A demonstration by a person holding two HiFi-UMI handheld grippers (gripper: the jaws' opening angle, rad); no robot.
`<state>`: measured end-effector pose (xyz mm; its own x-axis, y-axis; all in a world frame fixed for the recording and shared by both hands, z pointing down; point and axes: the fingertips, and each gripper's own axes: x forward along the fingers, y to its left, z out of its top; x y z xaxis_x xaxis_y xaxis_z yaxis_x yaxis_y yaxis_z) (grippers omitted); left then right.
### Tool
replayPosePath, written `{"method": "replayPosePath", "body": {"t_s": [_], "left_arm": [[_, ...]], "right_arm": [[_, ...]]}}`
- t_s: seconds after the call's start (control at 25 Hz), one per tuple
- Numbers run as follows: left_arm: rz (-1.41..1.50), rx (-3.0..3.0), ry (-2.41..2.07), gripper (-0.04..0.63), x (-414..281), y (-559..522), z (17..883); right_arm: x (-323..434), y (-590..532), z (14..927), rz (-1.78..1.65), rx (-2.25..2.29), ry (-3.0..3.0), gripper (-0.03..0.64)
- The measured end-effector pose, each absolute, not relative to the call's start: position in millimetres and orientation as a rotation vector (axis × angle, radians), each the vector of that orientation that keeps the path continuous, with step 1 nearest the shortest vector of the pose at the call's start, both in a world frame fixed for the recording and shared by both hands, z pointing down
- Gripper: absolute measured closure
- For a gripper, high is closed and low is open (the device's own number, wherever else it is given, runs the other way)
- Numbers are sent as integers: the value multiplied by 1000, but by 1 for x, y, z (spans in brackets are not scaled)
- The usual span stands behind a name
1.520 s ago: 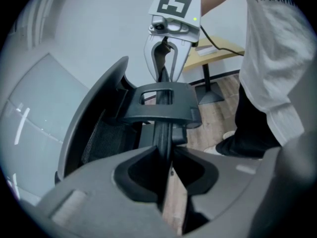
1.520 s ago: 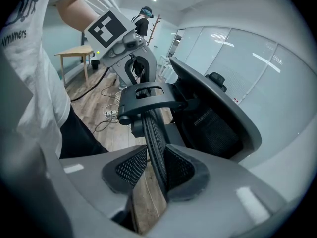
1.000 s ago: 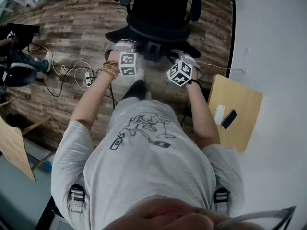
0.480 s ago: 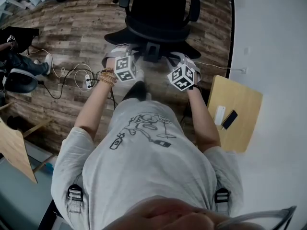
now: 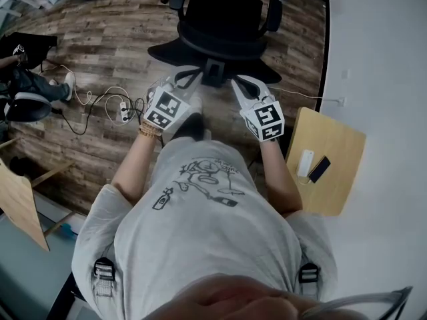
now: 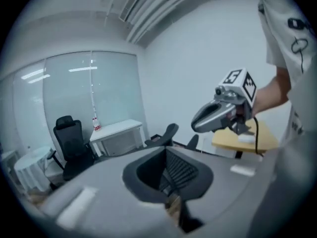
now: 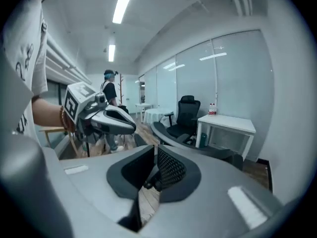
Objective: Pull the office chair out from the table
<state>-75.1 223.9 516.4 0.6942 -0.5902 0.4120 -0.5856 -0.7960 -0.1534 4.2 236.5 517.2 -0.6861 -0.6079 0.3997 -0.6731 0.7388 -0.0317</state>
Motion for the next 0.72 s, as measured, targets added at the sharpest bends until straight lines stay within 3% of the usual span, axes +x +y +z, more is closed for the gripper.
{"method": "replayPosePath", "body": {"t_s": [0.32, 0.72], "left_arm": [[-155, -3140, 1119, 592, -67, 245, 427], [-91, -3131, 1094, 592, -58, 251, 401]], "right_arm": [[-13, 259, 446, 195, 1023, -2710, 611], [-18, 266, 410, 152, 1066, -2751, 611]]}}
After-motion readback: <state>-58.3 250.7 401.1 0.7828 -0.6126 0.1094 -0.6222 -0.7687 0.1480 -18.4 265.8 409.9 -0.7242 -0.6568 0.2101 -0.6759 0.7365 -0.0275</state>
